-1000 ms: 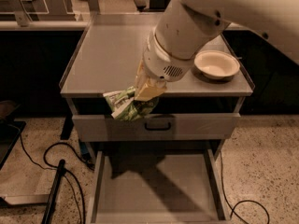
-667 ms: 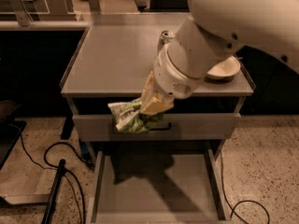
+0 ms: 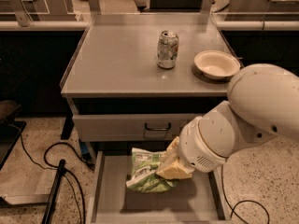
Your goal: Place green jalapeno chip bag into middle drawer
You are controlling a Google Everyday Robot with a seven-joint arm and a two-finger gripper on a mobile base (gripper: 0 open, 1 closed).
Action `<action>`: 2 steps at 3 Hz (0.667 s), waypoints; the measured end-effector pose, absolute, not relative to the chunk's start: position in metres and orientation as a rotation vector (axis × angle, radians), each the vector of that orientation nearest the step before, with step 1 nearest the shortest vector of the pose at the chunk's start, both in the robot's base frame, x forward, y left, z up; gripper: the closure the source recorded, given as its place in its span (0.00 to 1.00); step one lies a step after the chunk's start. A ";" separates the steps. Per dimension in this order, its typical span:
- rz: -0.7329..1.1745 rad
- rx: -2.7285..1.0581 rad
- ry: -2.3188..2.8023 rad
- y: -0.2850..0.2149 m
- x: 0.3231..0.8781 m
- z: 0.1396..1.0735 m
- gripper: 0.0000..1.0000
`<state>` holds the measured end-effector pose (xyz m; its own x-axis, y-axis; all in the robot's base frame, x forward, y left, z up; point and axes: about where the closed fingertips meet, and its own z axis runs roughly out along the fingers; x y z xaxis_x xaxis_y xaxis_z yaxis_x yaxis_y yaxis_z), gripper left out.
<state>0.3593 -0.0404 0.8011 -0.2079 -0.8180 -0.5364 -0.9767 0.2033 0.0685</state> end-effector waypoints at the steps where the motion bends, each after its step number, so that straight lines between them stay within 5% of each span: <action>1: 0.566 -1.675 2.101 -0.040 0.359 0.801 1.00; 2: 0.612 -1.613 2.138 -0.040 0.358 0.772 1.00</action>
Offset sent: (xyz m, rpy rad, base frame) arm -0.0015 -0.0005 -0.1095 0.1049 0.1318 -0.1572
